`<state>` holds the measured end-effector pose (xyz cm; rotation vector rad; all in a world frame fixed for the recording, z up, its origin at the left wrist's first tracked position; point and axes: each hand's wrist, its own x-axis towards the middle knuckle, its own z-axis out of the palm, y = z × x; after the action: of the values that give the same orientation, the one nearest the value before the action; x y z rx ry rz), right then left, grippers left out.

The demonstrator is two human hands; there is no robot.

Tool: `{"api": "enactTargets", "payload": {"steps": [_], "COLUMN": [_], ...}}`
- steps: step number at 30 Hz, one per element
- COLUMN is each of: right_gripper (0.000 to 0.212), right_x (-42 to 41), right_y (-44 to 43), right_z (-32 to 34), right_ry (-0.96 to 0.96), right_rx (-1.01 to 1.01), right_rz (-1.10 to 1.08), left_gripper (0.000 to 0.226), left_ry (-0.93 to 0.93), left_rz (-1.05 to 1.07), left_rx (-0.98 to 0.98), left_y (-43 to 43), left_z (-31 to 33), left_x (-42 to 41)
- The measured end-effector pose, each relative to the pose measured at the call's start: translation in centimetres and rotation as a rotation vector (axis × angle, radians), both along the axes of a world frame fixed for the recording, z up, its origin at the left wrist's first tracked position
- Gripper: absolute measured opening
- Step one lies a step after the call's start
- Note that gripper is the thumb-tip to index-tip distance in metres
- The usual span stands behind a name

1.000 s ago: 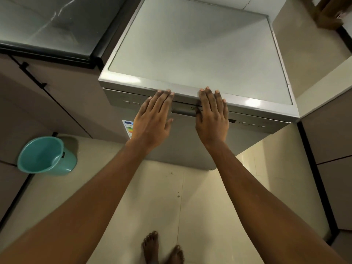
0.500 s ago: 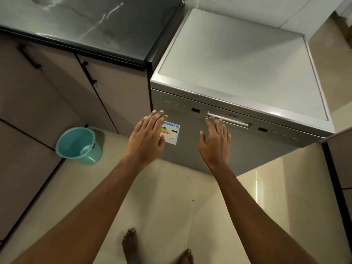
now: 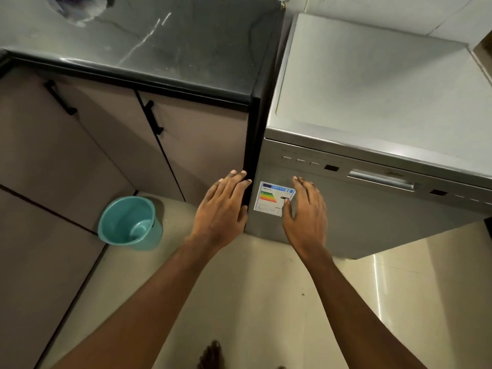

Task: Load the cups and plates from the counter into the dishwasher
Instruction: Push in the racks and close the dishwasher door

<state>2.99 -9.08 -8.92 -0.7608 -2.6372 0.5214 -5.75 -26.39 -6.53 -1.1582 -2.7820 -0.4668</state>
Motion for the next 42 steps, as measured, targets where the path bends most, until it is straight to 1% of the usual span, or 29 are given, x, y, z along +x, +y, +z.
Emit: {"api": "enactTargets", "payload": {"steps": [6, 10, 12, 15, 17, 21, 26, 28, 31, 35, 37, 42], "right_gripper": [0.065, 0.071, 0.077, 0.09, 0.095, 0.095, 0.1, 0.097, 0.085, 0.059, 0.049, 0.041], "right_x": [-3.2, -4.8, -5.2, -5.9, -6.2, -6.2, -6.5, -6.5, -6.4, -6.4, -6.6, -5.9], "right_y": [-1.0, -1.1, -1.2, -0.7, -0.6, -0.6, -0.4, -0.4, -0.1, 0.6, 0.9, 0.8], "right_z": [-2.1, -3.0, -3.2, -3.4, -3.6, -4.2, -4.0, -4.0, -3.9, -3.5, -3.1, -1.8], "right_ry": [0.004, 0.013, -0.002, -0.036, -0.059, -0.08, -0.11, -0.133, -0.145, -0.045, -0.043, -0.089], "right_rx": [0.049, 0.089, 0.128, 0.128, 0.144, 0.181, 0.186, 0.186, 0.177, 0.239, 0.231, 0.194], "right_rz": [-0.039, -0.019, -0.003, -0.007, -0.025, -0.05, -0.063, -0.06, -0.058, -0.072, -0.053, -0.039], "left_gripper": [0.061, 0.058, 0.058, 0.058, 0.057, 0.058, 0.068, 0.069, 0.07, 0.072, 0.074, 0.071], "left_ry": [0.025, -0.007, -0.014, -0.014, -0.015, -0.025, -0.026, -0.019, -0.016, -0.017, -0.013, 0.011], "left_rz": [-0.052, -0.056, -0.05, -0.049, -0.056, -0.045, -0.034, -0.036, -0.033, -0.032, -0.031, -0.016], "left_rx": [0.074, 0.119, 0.129, 0.133, 0.139, 0.14, 0.125, 0.111, 0.101, 0.085, 0.079, 0.094], "left_y": [1.5, 2.9, 3.2, 3.7, 4.0, 4.1, 4.1, 4.0, 3.9, 3.5, 3.3, 3.4], "left_z": [-2.4, -3.2, -3.4, -3.8, -4.1, -4.4, -4.4, -4.5, -4.6, -4.4, -4.2, -2.8], "left_x": [-3.2, -4.2, -4.3, -4.7, -4.9, -5.0, -5.0, -5.1, -5.2, -5.2, -5.3, -4.8]}}
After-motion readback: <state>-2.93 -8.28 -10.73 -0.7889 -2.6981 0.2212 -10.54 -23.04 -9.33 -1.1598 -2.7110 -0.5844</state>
